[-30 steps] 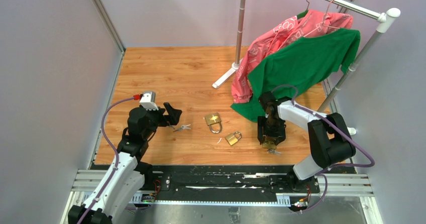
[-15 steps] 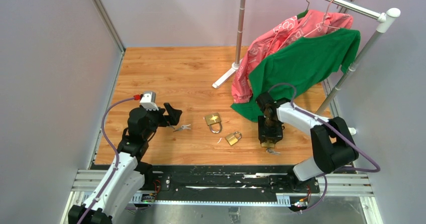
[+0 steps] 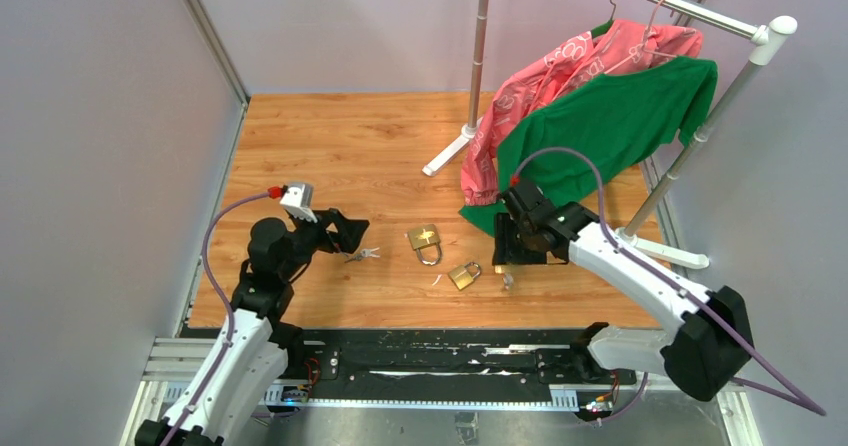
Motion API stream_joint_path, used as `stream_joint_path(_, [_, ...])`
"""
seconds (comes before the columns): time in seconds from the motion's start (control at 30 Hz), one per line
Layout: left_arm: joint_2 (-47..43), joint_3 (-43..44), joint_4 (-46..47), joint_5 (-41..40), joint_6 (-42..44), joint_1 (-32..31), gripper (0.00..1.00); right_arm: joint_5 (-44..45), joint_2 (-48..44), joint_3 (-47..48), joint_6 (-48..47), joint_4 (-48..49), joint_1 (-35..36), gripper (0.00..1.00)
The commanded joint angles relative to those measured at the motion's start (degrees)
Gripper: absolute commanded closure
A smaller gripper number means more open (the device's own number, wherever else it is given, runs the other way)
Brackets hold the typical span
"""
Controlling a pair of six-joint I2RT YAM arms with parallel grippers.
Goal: Lock with the key
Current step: Pick up the lock from the center of the board.
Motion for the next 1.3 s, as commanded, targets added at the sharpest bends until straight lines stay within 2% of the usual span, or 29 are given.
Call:
stream_joint_path(0.0, [-0.2,3.8,3.5,7.4,3.9,0.4,0.0,1.3,-5.4,9.3,3.5,5.0,4.9,1.0])
stream_joint_path(0.27, [-0.8,11.4,6.9,18.7,15.2,-1.1,0.0,6.0,-7.3,18.0,4.4,21.1,12.4,1.0])
stream_joint_path(0.4, [2.7,17.5,8.0,21.8,17.6,-3.2,0.0,4.8,-6.3,19.0,3.7,34.6,15.7,1.0])
stream_joint_path(0.53, [7.5,24.3,8.8,23.1,19.5,-7.1,0.0,7.1,-4.0,22.1,-2.0,43.6,18.9,1.0])
stream_joint_path(0.63, [10.2,27.2,9.4,25.7,26.2,-9.7,0.0,6.5,-3.2,21.2,-2.4,53.3,19.1,1.0])
stream_joint_path(0.77, [14.6,30.7,9.4,31.6,34.7,-10.4,0.0,5.7,-1.8,21.0,-1.0,59.4,19.2,1.0])
stream_joint_path(0.9, [17.0,32.9,9.7,29.8,35.6,-10.7,0.0,6.8,-1.3,19.6,1.7,64.5,19.4,1.0])
stream_joint_path(0.97, [17.6,33.3,13.0,24.6,32.3,-11.8,0.0,7.1,-1.1,18.5,3.0,67.3,19.6,1.0])
stream_joint_path(1.03, [18.6,33.9,19.0,15.8,26.0,-13.0,0.0,7.6,-0.9,17.3,4.4,70.9,19.7,1.0])
stream_joint_path(1.13, [19.4,33.5,22.8,13.4,19.1,-13.7,0.04,7.9,-0.8,17.1,5.1,74.7,19.7,1.0])
stream_joint_path(1.23, [18.8,30.6,24.9,11.9,20.5,-16.0,0.08,8.1,-0.3,17.8,5.1,75.9,19.9,1.0])
stream_joint_path(1.27, [18.9,30.0,25.8,9.9,20.7,-16.9,0.13,8.1,0.1,18.3,5.4,76.0,20.0,1.0])
